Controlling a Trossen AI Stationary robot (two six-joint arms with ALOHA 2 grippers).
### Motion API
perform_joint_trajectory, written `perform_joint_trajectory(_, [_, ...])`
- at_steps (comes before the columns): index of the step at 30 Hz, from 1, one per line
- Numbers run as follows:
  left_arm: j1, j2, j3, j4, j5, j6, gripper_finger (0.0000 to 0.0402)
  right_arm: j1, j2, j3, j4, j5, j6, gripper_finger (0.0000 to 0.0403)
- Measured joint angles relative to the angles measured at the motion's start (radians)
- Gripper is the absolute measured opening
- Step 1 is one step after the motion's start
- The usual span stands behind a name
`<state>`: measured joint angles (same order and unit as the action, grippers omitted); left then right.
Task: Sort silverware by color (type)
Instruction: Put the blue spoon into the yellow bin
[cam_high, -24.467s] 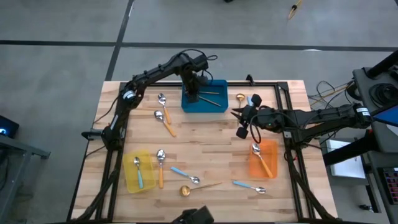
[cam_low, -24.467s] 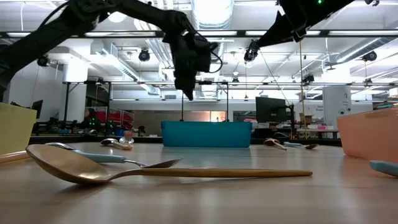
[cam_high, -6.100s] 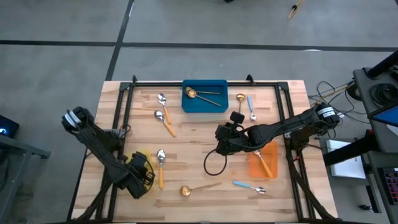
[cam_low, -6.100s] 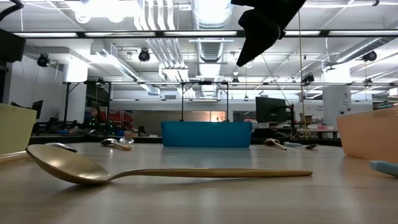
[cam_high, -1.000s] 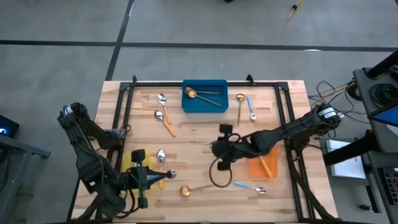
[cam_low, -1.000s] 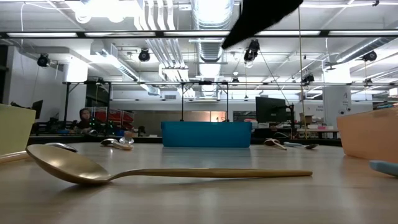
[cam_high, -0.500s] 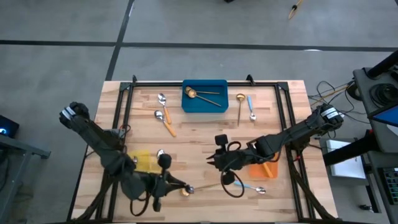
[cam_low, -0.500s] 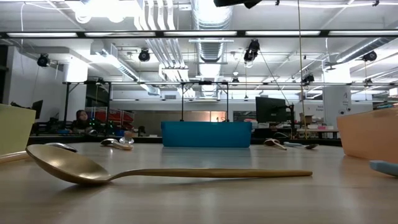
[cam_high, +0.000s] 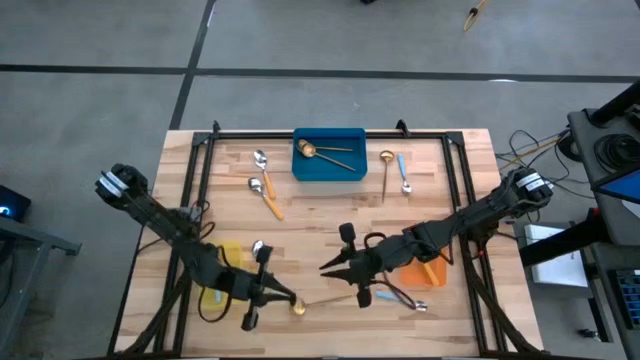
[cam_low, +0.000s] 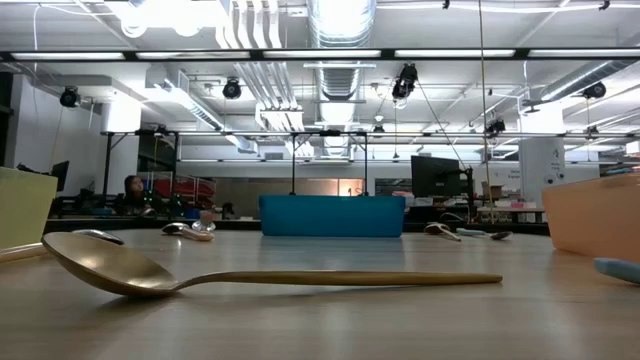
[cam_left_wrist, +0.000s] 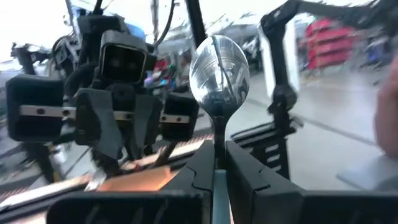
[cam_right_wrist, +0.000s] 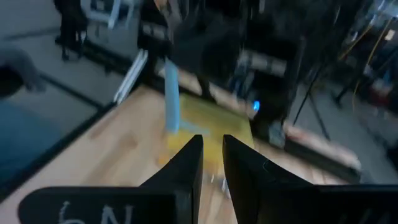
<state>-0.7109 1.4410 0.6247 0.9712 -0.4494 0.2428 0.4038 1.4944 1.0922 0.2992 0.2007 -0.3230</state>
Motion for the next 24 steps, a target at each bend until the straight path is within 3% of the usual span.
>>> perform_joint_trajectory(3, [0.011,0.0,-0.036,0.056,0.048,0.0,0.0003,-0.001,0.0,-0.023,0.068,0.0,-0.005,0.0054])
perform_joint_trajectory(19, [0.02,0.0,-0.062,0.085,0.049,-0.02,0.0007,0.004,0.001,-0.004,0.073,0.0,0.075,0.0054])
perform_joint_trajectory(24, [0.034,0.004,-0.062,0.084,0.051,-0.05,0.0008,0.002,0.017,-0.004,0.142,-0.116,0.08,0.0074])
